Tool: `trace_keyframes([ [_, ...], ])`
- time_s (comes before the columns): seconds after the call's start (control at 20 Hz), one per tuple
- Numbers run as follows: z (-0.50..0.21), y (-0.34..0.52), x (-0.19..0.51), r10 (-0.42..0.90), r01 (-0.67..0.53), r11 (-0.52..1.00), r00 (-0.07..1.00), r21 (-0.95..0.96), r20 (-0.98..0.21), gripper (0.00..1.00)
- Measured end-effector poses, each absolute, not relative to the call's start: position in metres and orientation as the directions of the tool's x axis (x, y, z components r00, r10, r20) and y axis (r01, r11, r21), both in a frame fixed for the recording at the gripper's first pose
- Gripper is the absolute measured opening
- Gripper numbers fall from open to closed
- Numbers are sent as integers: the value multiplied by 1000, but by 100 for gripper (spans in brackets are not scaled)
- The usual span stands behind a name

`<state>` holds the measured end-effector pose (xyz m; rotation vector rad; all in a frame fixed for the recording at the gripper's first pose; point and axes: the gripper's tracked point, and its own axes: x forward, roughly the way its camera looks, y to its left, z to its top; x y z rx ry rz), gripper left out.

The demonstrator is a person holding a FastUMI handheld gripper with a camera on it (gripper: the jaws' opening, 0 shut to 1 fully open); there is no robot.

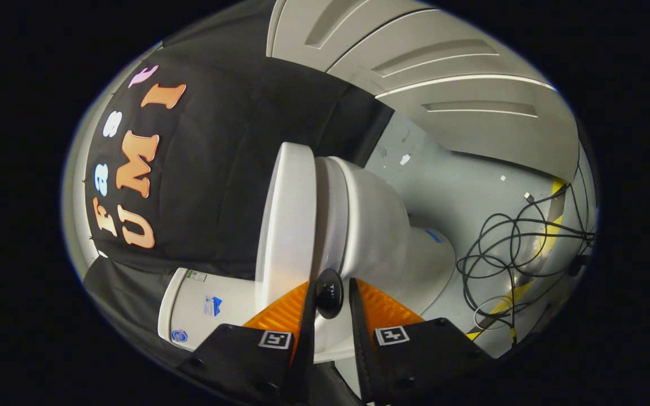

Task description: Open the toilet lid.

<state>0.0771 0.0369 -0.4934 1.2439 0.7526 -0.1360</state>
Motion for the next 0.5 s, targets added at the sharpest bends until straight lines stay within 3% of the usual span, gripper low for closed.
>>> trace_keyframes([
  [0.1,-497,36,79,299,488,355,749,797,-592,31],
  [0.25,-494,34,80,290,482,349,760,804,-581,28],
  [0.4,-491,35,82,296,487,356,751,798,-590,16],
  [0.5,-492,33,80,316,493,337,743,802,-590,16],
])
